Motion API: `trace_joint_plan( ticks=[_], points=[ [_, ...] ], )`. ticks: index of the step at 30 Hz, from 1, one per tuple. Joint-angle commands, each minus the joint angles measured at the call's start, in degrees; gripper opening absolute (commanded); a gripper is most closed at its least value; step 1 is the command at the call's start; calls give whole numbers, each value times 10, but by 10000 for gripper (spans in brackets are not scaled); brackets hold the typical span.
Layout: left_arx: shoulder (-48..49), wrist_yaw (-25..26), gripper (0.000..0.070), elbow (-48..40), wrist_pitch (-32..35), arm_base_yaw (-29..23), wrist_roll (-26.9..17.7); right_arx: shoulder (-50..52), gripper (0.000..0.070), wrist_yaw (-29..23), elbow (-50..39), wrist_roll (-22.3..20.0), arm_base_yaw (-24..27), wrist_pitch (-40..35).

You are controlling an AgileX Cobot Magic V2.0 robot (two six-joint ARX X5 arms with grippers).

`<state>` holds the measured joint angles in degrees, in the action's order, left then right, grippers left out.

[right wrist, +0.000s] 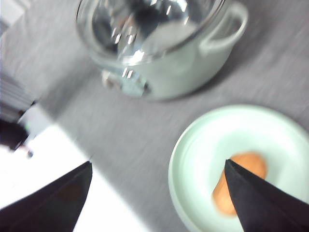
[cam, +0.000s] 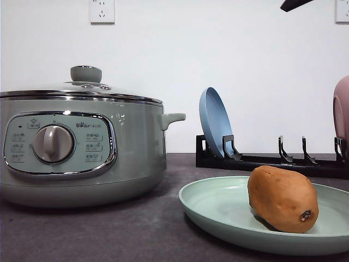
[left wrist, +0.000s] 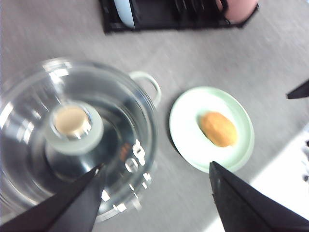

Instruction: Transfer potato from steamer to green plate

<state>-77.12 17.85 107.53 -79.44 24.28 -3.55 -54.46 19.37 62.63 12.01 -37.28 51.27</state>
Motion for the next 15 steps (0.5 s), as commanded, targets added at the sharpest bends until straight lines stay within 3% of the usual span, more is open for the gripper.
trace_joint_plan(
  ticks=[1,4,8,9,10,13,14,15],
  points=[
    [-5,3,426,16,-6,5,0,-4,551,8,11,-5,-4,10],
    [-5,3,411,16,-22,6,0,-4,551,17,11,-6,-4,30],
    [-5,3,290,16,-24,6,0,-4,542,17,11,-5,-4,35],
    [-5,3,245,16,-24,6,0,-4,508,17,11,-6,-4,35],
    [-5,3,191,16,-24,6,0,-4,456,17,11,-6,-4,35],
    [-5,2,0,16,-24,6,0,-4,113,16,11,-13,-4,34],
    [-5,3,0,16,-24,6,0,-4,29,16,11,-19,-4,34],
    [-5,3,0,16,-24,6,0,-4,0,16,11,-22,-4,34]
  ],
)
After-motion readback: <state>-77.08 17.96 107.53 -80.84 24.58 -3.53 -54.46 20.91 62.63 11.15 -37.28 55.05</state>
